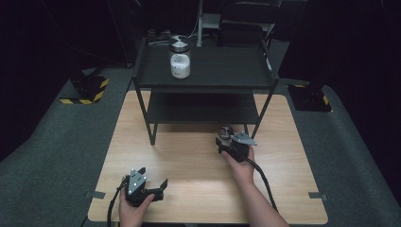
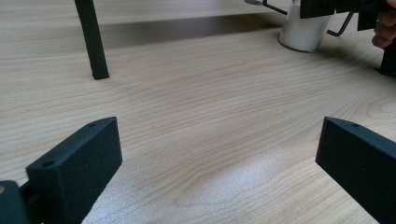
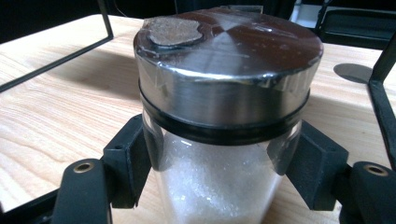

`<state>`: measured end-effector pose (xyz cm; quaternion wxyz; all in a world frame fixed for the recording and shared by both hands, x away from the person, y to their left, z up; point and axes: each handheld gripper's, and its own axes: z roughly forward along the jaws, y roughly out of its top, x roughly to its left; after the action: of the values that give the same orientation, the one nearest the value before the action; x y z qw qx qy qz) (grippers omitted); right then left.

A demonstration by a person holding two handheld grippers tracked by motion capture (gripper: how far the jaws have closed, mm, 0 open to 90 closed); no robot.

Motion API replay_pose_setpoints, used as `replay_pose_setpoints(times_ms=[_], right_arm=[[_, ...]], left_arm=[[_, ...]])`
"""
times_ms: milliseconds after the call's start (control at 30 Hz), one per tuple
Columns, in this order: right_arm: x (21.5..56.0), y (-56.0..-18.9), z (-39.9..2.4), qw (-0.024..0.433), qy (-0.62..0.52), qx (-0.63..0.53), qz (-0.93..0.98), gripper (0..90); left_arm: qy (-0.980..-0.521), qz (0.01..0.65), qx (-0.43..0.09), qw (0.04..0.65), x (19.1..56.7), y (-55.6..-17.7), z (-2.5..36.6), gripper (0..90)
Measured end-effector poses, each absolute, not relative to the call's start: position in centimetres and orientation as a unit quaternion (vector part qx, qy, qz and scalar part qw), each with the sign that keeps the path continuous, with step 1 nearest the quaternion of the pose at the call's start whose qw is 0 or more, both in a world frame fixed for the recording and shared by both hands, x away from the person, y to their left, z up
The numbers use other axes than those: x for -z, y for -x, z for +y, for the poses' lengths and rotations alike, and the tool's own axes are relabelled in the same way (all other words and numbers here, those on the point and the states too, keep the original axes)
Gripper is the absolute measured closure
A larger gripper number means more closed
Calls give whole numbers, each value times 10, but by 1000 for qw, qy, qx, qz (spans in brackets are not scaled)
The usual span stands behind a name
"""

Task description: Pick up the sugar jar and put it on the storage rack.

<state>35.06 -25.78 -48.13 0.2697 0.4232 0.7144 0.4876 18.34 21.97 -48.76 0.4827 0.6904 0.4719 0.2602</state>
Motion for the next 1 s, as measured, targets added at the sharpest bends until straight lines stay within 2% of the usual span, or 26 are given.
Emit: replay_pose_setpoints(times_ms=[1000], right_arm=[[463,-273,-303,284,-393,-532,694,306]], left_arm=[[-697,472,-264,471,485,-184,215,6]])
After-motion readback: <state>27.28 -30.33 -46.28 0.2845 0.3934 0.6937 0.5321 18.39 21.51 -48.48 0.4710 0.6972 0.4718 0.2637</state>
